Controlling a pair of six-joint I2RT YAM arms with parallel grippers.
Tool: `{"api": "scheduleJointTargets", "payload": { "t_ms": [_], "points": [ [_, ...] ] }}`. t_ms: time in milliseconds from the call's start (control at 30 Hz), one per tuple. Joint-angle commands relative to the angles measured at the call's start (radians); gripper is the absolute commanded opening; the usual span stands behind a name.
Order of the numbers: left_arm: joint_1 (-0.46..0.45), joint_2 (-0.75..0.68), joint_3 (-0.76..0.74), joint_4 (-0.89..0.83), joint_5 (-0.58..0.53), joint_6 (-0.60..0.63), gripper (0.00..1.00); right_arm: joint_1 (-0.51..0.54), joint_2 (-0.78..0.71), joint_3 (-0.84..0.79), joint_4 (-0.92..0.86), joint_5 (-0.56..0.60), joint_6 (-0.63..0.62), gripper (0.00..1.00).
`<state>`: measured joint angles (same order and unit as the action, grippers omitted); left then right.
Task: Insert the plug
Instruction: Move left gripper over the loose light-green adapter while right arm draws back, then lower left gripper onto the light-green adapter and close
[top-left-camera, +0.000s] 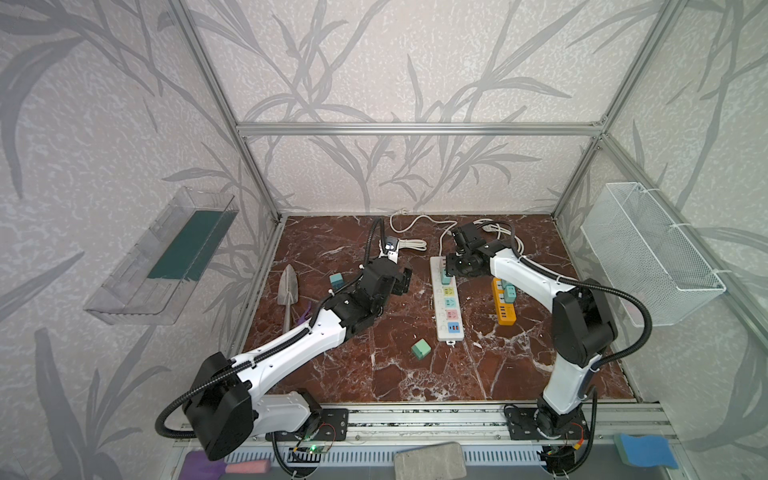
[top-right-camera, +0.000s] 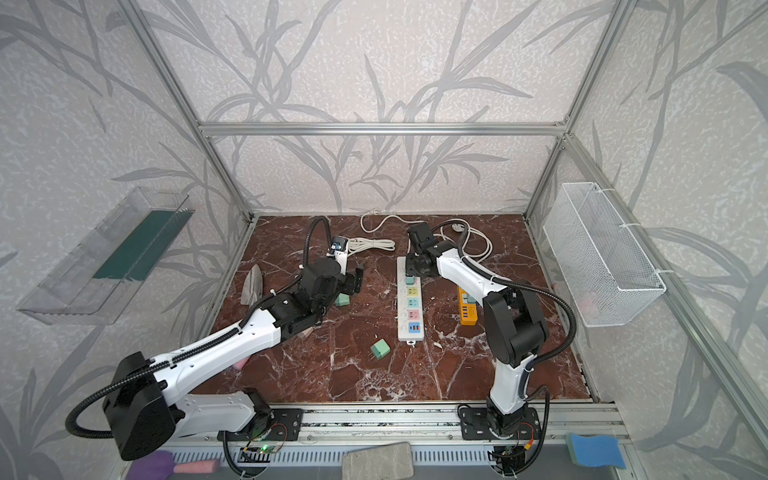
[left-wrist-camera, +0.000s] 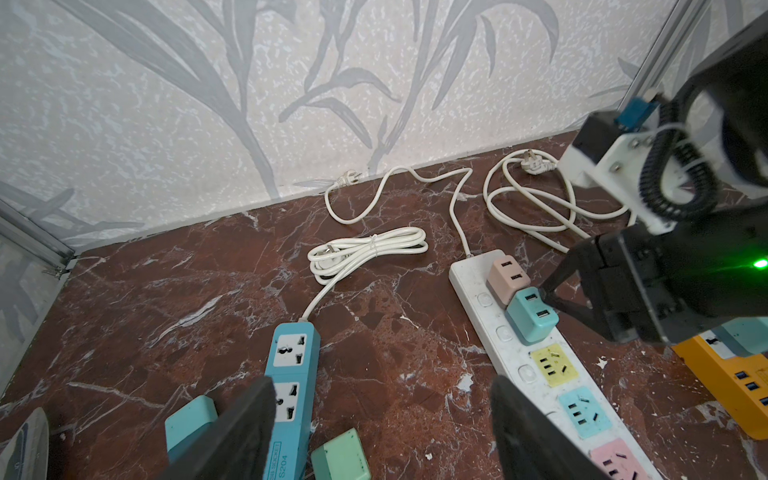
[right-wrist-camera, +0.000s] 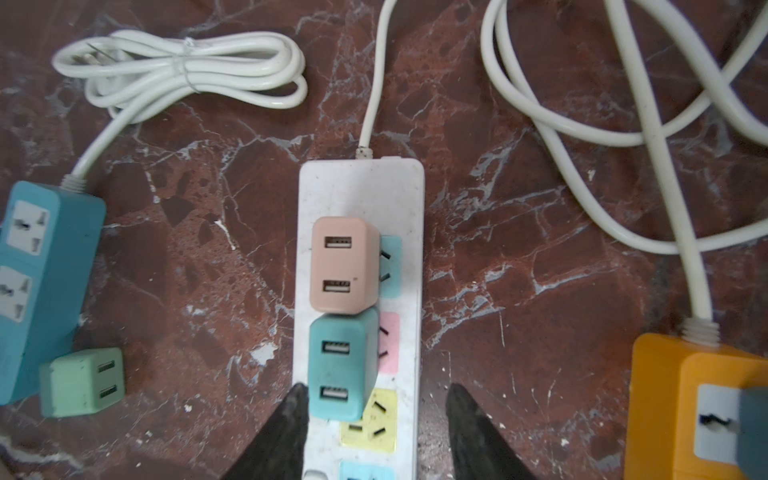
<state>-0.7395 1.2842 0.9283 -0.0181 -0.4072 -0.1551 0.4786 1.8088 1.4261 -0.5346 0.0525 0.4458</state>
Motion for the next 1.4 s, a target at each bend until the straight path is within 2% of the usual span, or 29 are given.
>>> {"api": "scheduleJointTargets", "payload": {
  "t_ms": [0, 133, 233, 333, 400, 567, 700, 800, 933, 1167, 1367],
  "points": [
    [-0.004, 0.034, 0.050, -0.096, -0.011, 0.027, 0.78, -0.003, -0.140, -0.010, -0.018, -0.037, -0.035, 0.55],
    [-0.003, 0.018, 0.107, -0.302, 0.025, 0.003, 0.77, -0.001, -0.274, -0.162, 0.033, -0.063, -0.058, 0.55],
    [-0.003, -0.011, 0.123, -0.461, 0.204, 0.015, 0.79, 0.001, -0.382, -0.303, 0.081, -0.050, -0.099, 0.55],
    [-0.010, -0.013, 0.107, -0.570, 0.335, 0.006, 0.79, 0.000, -0.465, -0.417, 0.116, -0.012, -0.129, 0.56],
    [-0.029, 0.003, 0.097, -0.622, 0.370, 0.005, 0.78, -0.005, -0.493, -0.454, 0.105, 0.020, -0.140, 0.61],
    [-0.141, 0.125, 0.130, -0.715, 0.390, 0.051, 0.78, -0.044, -0.499, -0.484, 0.078, -0.007, -0.127, 0.62],
    [-0.159, 0.256, 0.191, -0.781, 0.489, 0.055, 0.79, -0.046, -0.515, -0.508, 0.104, -0.033, -0.121, 0.62],
    [-0.182, 0.346, 0.242, -0.844, 0.505, 0.063, 0.76, -0.049, -0.536, -0.523, 0.105, -0.029, -0.115, 0.62],
    [-0.222, 0.379, 0.258, -0.846, 0.501, 0.063, 0.75, -0.052, -0.567, -0.553, 0.106, -0.032, -0.111, 0.63],
    [-0.240, 0.442, 0.273, -0.796, 0.533, 0.036, 0.73, -0.054, -0.592, -0.582, 0.098, -0.029, -0.105, 0.63],
    [-0.244, 0.484, 0.267, -0.700, 0.488, 0.001, 0.69, -0.057, -0.610, -0.584, 0.085, -0.023, -0.104, 0.63]
  ]
}}
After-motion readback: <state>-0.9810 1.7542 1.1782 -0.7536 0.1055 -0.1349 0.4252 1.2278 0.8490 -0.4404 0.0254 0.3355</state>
